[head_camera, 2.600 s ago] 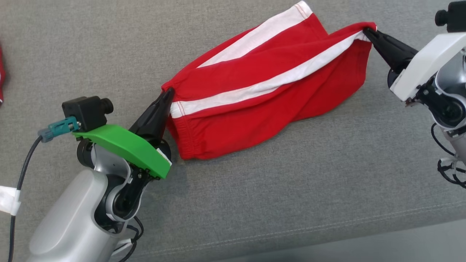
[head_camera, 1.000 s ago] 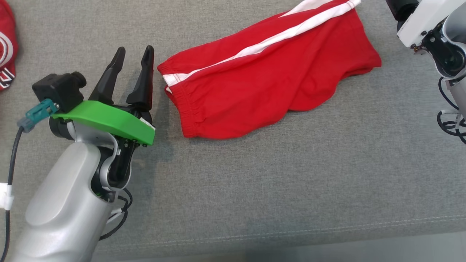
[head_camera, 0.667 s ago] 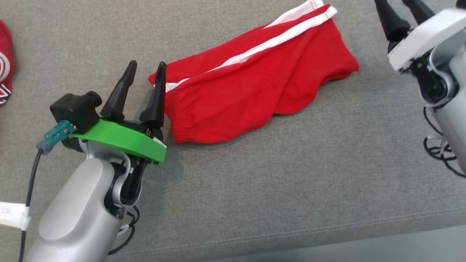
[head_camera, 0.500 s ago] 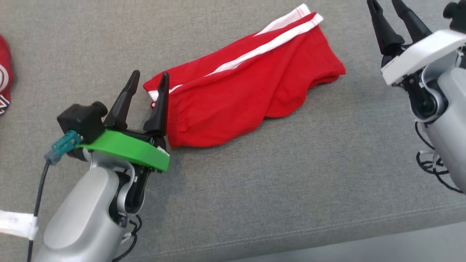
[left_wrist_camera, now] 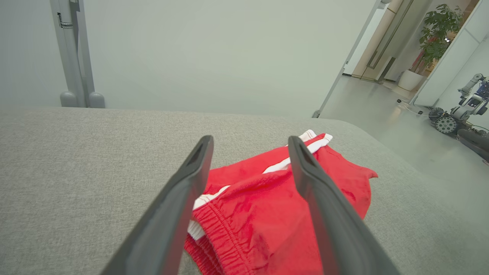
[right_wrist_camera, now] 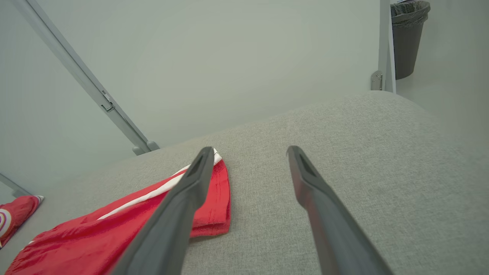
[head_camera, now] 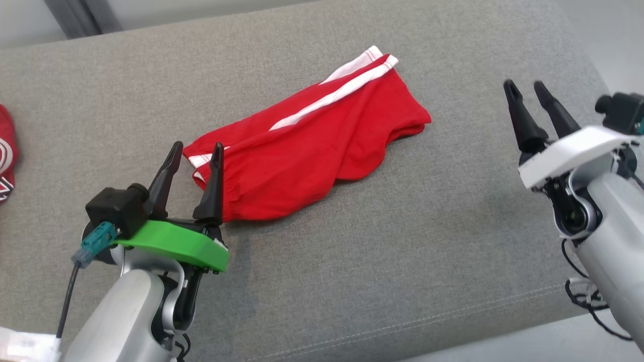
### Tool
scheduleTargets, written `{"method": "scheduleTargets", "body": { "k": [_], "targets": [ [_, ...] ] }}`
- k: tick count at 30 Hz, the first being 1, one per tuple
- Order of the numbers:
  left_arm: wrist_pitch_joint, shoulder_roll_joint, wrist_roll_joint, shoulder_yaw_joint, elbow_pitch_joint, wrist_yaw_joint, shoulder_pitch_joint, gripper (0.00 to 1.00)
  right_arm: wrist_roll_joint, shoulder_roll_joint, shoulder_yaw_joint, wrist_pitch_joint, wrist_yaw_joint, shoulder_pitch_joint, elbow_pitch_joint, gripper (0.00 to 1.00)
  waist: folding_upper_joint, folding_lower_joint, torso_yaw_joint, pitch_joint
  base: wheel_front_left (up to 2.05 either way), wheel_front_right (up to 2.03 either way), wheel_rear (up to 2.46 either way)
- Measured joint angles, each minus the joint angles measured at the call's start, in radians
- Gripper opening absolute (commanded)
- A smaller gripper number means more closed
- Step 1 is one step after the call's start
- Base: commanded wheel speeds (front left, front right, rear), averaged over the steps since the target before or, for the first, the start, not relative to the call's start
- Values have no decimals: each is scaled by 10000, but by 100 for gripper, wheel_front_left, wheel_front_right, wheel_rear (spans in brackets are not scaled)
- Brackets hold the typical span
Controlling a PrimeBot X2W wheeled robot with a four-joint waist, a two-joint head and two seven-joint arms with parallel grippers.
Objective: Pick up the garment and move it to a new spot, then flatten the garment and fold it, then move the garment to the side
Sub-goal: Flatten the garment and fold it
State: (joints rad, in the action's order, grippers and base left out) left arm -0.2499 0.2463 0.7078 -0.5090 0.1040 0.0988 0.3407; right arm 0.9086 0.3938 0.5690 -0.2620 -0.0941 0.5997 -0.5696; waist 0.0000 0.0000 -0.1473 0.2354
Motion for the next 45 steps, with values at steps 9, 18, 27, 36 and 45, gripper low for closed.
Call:
{"method": "scheduleTargets", "body": {
  "k": [9,18,27,36,45],
  "targets": [
    [-17,-274,-449,426,-405,86,-577,100,604,-516,-1298,33,224,-1372,343,100,0,0,342,-344,0,0,0],
    [-19,-558,-623,437,-859,173,-759,100,2209,-1358,-1875,36,148,-1962,-278,100,0,0,1063,-269,0,0,0],
    [-19,-777,-963,512,-1116,174,-857,100,3808,-1960,-2546,1156,253,-1554,-1020,100,0,0,1837,31,0,0,0],
    [-19,-1028,-1057,606,-1193,190,-870,100,4972,-2219,-3158,2263,792,-768,-1559,100,0,0,2436,351,0,0,0],
    [-19,-1047,-1137,928,-1252,192,-991,100,5248,-2203,-3488,2560,1055,-277,-1875,100,0,0,2563,501,0,0,0]
  ]
}}
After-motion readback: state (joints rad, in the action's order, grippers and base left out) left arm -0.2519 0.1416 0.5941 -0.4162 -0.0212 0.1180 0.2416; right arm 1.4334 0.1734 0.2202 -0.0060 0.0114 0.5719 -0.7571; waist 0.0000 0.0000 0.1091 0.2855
